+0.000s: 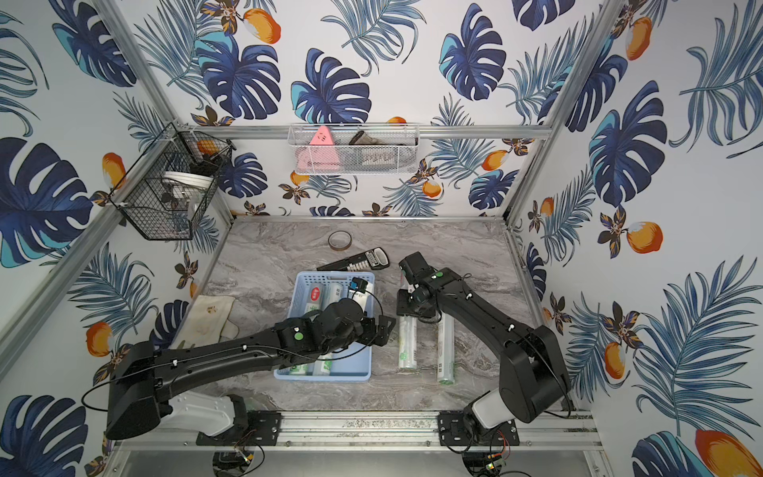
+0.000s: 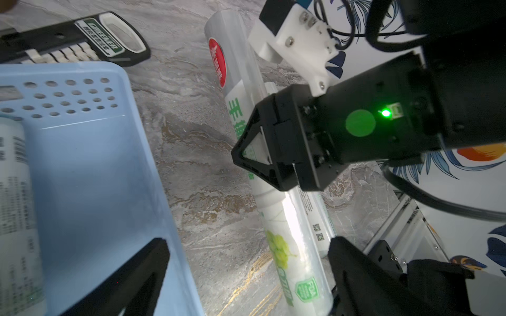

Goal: Put the plastic wrap into the basket
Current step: Pick up the plastic wrap from the center of the board, then place the plastic wrap in the basket.

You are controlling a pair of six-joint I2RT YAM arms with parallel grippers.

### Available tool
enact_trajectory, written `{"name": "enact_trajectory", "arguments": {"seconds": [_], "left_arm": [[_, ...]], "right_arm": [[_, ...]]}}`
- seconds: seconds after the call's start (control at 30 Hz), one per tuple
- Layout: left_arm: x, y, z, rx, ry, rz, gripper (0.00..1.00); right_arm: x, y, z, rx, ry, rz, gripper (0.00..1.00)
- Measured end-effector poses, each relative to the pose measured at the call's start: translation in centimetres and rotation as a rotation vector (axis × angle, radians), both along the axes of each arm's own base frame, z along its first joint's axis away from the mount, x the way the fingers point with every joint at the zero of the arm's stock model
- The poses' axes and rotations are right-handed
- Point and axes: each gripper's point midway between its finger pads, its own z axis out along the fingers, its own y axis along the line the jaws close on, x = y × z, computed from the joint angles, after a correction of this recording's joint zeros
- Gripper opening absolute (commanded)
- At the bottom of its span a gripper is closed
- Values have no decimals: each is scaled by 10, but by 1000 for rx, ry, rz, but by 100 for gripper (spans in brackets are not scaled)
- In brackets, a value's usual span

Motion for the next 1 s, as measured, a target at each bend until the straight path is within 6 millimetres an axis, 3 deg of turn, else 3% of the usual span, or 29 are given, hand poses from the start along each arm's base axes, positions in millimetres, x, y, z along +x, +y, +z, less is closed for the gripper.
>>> {"name": "enact_trajectory", "arguments": {"seconds": [0.2,0.37,0.73,1.0], "left_arm": [[7,40,7,18,-47,103,99],[11,72,11,28,-68,180,99],[22,135,5,46,-51,315,99],[21,150,0,31,-24,331,99]], "right_arm": [[-2,31,32,72,-55,44,40],[-7,63,41,123,-45,86,40],[-4,121,23,201,8,96,40],[-3,150,-2,223,52,85,40]]}}
